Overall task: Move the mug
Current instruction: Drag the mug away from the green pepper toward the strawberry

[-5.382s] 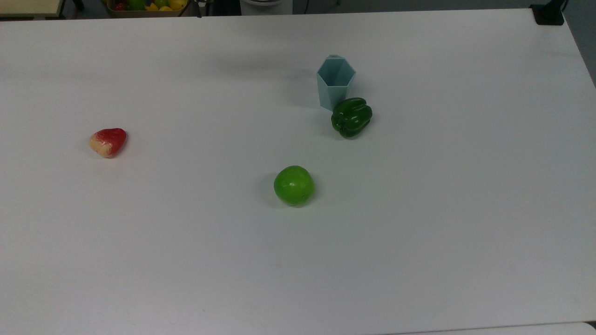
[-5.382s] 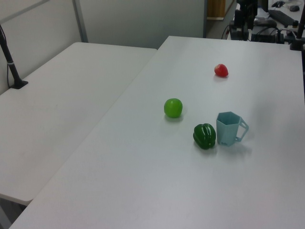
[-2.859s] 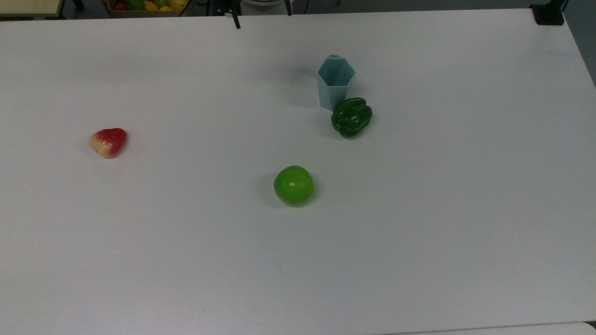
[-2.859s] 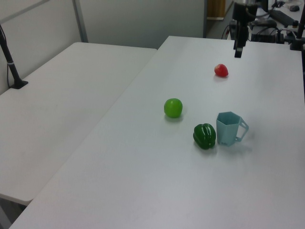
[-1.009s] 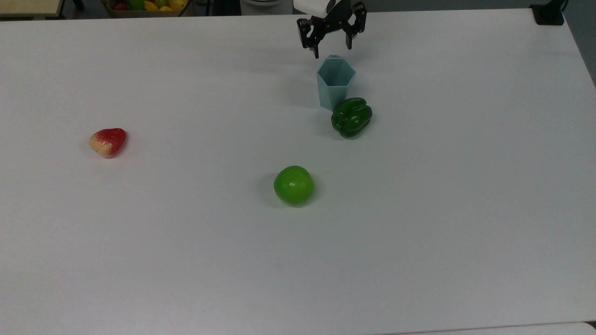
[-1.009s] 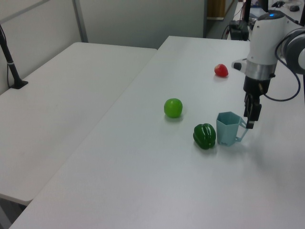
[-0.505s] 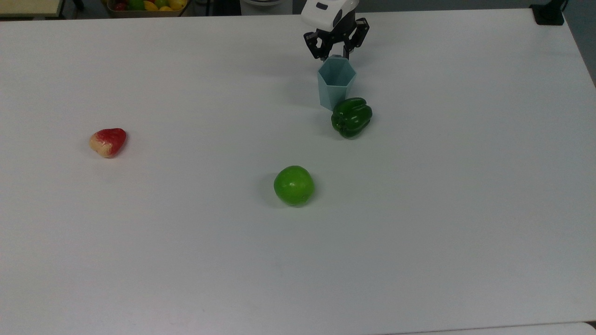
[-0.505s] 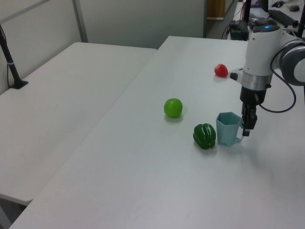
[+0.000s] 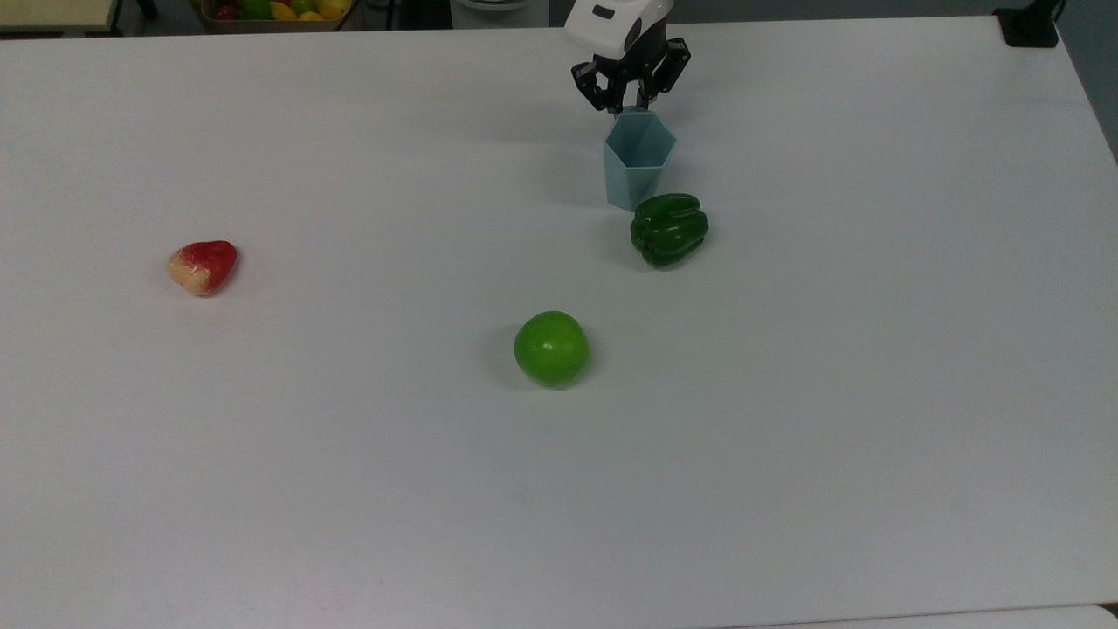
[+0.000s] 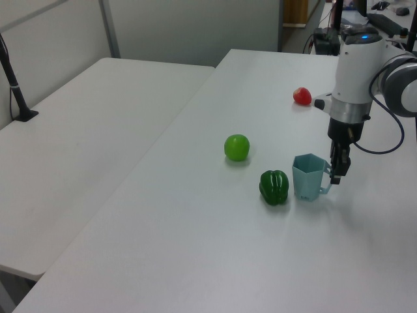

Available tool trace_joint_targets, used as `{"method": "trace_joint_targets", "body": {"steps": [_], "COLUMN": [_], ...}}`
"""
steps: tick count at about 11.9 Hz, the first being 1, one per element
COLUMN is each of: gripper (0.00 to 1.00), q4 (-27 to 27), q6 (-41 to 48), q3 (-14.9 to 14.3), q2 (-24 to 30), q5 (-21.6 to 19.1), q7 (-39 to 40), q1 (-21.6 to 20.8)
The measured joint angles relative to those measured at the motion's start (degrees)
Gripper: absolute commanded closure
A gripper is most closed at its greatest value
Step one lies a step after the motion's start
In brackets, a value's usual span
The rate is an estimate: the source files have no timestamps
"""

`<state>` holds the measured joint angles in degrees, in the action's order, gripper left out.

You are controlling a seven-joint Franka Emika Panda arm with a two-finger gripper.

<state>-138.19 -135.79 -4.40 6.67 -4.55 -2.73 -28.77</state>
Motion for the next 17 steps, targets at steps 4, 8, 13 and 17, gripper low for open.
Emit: {"method": "trace_joint_targets", "body": {"steps": [4, 8, 13, 17], "gripper": [1.00, 1.00, 1.00, 1.00], "q4": [0.16, 3.06, 7.93, 7.22], "q6": [2.01, 7.73, 10.29, 10.32], "q3": [0.00, -0.11, -0.60, -0.94], "q2": [1.28, 7.18, 7.46, 2.82], "q5": [1.09, 1.91, 2.86, 2.87], "q7": [-0.03, -0.06, 3.21, 8.80], "q1": [0.67, 5.87, 21.32, 28.76]}}
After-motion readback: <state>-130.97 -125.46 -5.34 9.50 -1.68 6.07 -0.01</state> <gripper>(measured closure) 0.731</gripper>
